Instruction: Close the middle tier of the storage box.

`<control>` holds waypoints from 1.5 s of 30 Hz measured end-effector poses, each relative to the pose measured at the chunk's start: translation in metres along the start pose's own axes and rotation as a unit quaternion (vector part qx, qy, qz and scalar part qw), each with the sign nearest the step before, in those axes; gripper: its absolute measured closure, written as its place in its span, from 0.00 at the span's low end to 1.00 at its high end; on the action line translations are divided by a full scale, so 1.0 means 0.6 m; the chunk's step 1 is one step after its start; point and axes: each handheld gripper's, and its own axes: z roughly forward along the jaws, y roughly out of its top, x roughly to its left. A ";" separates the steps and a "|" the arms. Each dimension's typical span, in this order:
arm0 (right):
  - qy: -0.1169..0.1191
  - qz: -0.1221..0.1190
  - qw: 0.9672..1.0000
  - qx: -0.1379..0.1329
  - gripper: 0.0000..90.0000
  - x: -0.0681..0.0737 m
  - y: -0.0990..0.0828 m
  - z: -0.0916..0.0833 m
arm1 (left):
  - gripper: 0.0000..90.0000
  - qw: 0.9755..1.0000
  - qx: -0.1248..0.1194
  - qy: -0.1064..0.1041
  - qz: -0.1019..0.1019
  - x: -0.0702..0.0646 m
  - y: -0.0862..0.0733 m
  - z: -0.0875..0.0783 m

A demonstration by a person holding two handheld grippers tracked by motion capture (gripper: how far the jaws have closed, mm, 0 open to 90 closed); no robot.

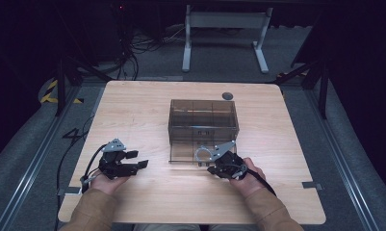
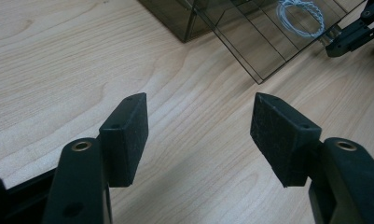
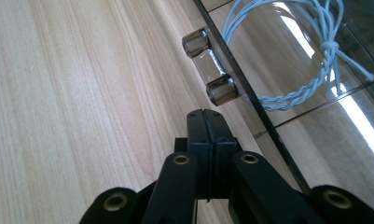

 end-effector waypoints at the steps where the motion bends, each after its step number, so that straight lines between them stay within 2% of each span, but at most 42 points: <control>1: -0.001 0.000 1.000 -0.001 1.00 0.000 0.000 0.000 | 0.42 1.000 0.000 0.000 0.000 0.000 0.000 0.000; 15: -0.012 0.006 1.000 -0.008 1.00 -0.001 -0.001 0.008 | 0.42 1.000 0.000 0.000 0.000 0.000 -0.001 -0.001; 26: -0.009 0.013 1.000 -0.019 1.00 -0.004 -0.001 0.010 | 0.42 1.000 -0.001 0.002 0.000 0.001 -0.002 -0.003; 45: -0.021 0.006 0.999 -0.024 1.00 0.000 0.004 0.003 | 0.42 1.000 -0.001 0.002 0.000 0.002 -0.004 -0.007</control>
